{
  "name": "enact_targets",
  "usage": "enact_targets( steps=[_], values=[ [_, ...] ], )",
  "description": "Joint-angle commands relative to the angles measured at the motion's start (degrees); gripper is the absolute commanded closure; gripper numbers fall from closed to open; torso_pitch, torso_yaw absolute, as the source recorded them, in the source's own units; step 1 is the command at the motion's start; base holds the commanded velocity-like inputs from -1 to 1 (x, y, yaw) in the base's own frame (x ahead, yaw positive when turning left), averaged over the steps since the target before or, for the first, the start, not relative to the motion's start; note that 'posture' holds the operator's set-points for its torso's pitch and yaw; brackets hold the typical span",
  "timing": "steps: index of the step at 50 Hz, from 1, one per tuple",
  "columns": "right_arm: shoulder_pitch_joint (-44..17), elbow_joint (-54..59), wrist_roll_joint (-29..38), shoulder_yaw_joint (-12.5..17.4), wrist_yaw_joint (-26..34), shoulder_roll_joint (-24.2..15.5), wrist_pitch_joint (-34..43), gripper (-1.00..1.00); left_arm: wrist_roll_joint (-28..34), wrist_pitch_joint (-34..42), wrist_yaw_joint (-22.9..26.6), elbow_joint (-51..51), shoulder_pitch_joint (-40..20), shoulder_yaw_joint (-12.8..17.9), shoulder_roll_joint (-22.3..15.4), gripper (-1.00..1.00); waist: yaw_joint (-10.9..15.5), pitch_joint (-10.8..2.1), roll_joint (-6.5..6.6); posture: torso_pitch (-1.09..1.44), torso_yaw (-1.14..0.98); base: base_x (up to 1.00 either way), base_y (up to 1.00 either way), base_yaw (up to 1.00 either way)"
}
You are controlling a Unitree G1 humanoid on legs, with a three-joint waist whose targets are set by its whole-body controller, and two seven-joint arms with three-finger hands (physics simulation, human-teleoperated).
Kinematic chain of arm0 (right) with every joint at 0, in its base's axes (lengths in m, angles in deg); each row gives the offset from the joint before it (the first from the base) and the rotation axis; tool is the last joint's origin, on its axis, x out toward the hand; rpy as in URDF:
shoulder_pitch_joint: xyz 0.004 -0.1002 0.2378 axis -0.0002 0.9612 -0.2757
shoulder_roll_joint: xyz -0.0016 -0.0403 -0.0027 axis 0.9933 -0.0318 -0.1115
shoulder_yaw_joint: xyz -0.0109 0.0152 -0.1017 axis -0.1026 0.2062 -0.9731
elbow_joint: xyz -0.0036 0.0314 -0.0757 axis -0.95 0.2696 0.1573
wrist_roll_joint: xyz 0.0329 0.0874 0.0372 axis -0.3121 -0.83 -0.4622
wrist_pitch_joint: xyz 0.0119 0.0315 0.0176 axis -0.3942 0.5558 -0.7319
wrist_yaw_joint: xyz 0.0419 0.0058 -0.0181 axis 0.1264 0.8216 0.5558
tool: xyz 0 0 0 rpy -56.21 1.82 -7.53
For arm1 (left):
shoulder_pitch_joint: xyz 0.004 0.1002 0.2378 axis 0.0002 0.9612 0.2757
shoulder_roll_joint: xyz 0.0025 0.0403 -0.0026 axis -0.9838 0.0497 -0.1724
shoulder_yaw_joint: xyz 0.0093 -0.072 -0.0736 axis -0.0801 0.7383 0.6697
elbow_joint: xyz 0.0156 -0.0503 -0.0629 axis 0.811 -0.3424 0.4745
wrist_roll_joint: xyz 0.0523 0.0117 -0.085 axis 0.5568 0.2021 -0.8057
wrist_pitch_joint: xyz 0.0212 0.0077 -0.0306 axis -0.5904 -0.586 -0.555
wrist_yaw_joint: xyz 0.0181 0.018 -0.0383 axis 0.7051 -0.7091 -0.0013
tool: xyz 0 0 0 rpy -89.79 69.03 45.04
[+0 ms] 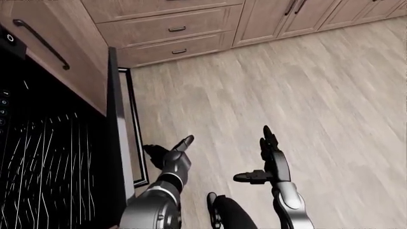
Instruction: Close the dishwasher door
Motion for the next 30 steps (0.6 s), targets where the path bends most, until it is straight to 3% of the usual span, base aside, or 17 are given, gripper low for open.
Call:
enact_targets(
  steps=[1,30],
  values=[
    [-0.35,-2.0,-0.09,0.3,-0.11,-0.25,-1.6,-1.0,0.0,-2.36,-2.85,1.6,-0.73,0.65,-2.83,-1.0,0.76,-2.04,0.39,0.64,0.0,0.0,0.0,0.0],
    [0.04,-3.03,-0.15,0.33,-0.08,-0.24,-1.14,-1.0,-1.5,-2.2,-4.27,1.46,-0.65,1.81,-5.06,-1.0,0.4,-2.32,1.28,0.64,0.0,0.0,0.0,0.0]
  ],
)
